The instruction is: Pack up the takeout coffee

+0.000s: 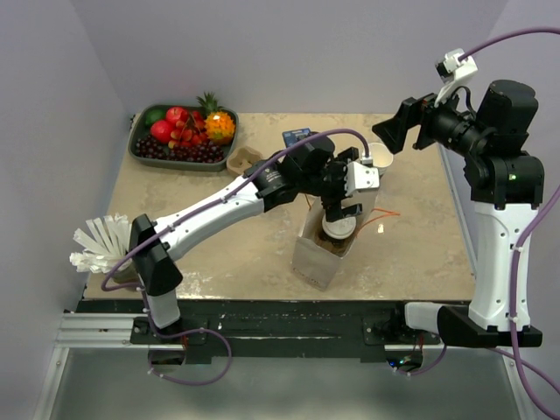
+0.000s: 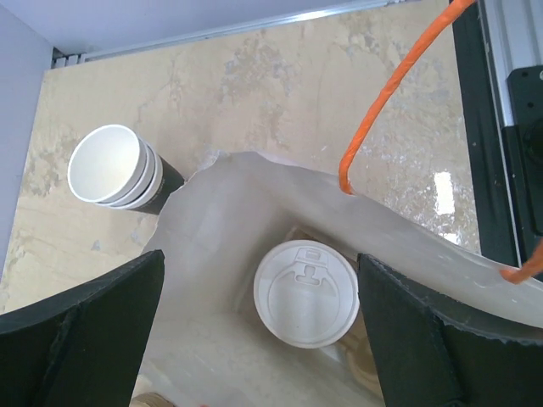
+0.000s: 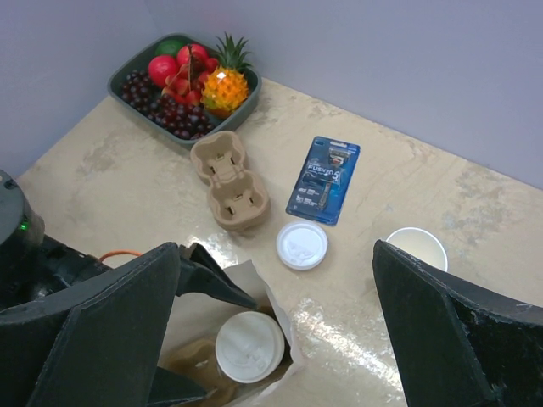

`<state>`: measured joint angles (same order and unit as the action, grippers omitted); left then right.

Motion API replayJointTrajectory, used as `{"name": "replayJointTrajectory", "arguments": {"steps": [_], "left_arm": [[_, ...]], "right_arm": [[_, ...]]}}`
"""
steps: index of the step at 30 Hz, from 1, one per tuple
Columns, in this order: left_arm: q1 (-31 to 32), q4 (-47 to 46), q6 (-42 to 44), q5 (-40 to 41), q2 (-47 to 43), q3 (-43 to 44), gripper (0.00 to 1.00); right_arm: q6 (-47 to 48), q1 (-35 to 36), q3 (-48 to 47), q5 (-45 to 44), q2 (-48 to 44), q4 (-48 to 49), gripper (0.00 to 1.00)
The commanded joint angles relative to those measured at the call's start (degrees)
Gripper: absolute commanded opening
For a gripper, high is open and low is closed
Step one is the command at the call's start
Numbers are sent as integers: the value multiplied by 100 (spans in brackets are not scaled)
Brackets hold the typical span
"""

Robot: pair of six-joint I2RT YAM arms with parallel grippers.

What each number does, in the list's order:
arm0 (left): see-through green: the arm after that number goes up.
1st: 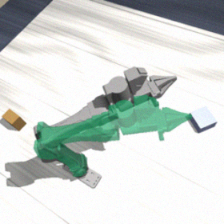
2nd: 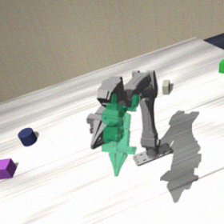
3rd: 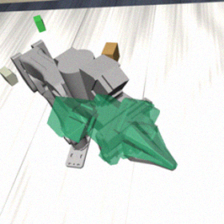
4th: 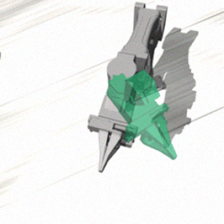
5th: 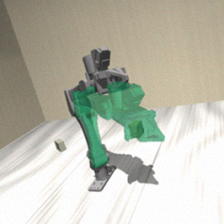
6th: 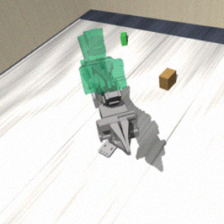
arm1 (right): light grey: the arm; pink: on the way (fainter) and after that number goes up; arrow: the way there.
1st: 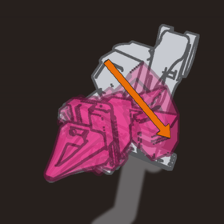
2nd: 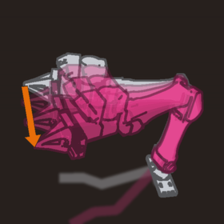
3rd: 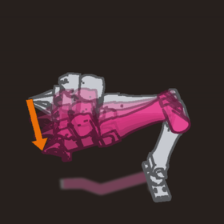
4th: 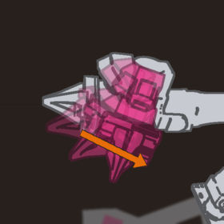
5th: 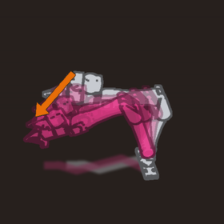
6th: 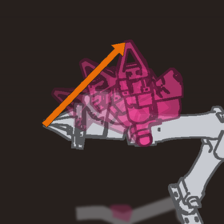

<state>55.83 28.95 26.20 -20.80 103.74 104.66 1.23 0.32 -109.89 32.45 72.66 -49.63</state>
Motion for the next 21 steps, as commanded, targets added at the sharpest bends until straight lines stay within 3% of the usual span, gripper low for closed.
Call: {"name": "replayJointTrajectory", "arguments": {"steps": [1,5,10,15,18,21], "left_arm": [[-160,-758,-413,-337,-627,-104,98],[-379,-1102,-686,-162,-1013,9,97],[-898,-874,-370,549,-1795,-182,99],[-1759,792,210,1610,-2226,45,98],[-2277,1200,290,2174,-2602,-7,95],[-3076,790,36,2640,-3210,-323,94]], "right_arm": [[-80,-14,-103,-107,-68,252,99],[-80,-14,-121,-107,-24,357,99],[35,-14,203,95,-147,944,99],[-35,-14,371,885,-7,1280,97],[-80,459,363,878,247,1491,89],[87,1293,38,729,642,1508,75]]}}
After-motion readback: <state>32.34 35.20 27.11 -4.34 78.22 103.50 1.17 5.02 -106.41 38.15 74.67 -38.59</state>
